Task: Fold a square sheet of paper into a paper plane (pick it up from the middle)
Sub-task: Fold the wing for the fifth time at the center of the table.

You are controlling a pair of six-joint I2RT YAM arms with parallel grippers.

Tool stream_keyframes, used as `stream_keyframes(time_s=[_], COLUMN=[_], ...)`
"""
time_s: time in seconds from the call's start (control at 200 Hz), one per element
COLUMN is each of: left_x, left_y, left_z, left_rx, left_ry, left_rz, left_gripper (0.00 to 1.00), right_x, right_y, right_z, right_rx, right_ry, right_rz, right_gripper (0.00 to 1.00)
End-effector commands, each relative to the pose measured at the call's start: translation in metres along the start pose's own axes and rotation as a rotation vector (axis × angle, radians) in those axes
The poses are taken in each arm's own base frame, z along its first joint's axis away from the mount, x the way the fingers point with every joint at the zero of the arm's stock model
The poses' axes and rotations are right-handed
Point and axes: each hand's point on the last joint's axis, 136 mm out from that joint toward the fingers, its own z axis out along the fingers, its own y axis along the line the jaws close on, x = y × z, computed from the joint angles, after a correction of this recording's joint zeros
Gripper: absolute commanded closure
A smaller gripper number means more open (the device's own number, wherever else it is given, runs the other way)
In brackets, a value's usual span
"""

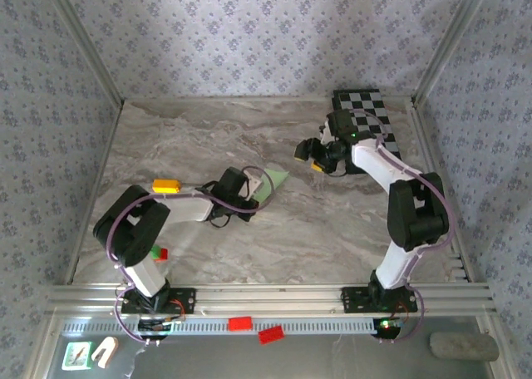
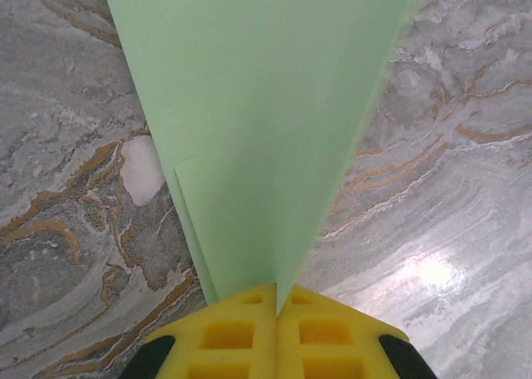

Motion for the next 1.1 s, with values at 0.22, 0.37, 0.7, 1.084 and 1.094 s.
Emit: stream_keyframes(time_s=[0.22,0.37,0.7,1.084,1.094], left_x=[0.023,0.023,0.028,0.032,0.032], left_y=[-0.003,-0.002,0.006,0.014,0.014], left_z=[0.008,0.007,0.009,0.014,0.014], left_rx=[0.175,0.202,0.215,0.199,0.199], left_ry=[0.114,0.127,0.157,0.190,0.191], left_rz=[-0.188,-0.237,-0.324,-0.431,-0.432], left_gripper=[0.98,0.98,0.98,0.96,0.96], right_x=[0.024,0.038,0.073,0.098,0.098], right_y=[-0.002,0.005,0.039,0.061,0.061], right_z=[0.012,0.026,0.057,0.091,0.092], right_rx=[-0.054,-0.084,-0.213,-0.298,-0.298], right_ry=[0.000,0.036,0.148,0.230,0.230], right_rz=[-0.010,-0.052,-0.177,-0.217,-0.217], right_gripper=[0.34,0.36,0.47,0.78,0.78])
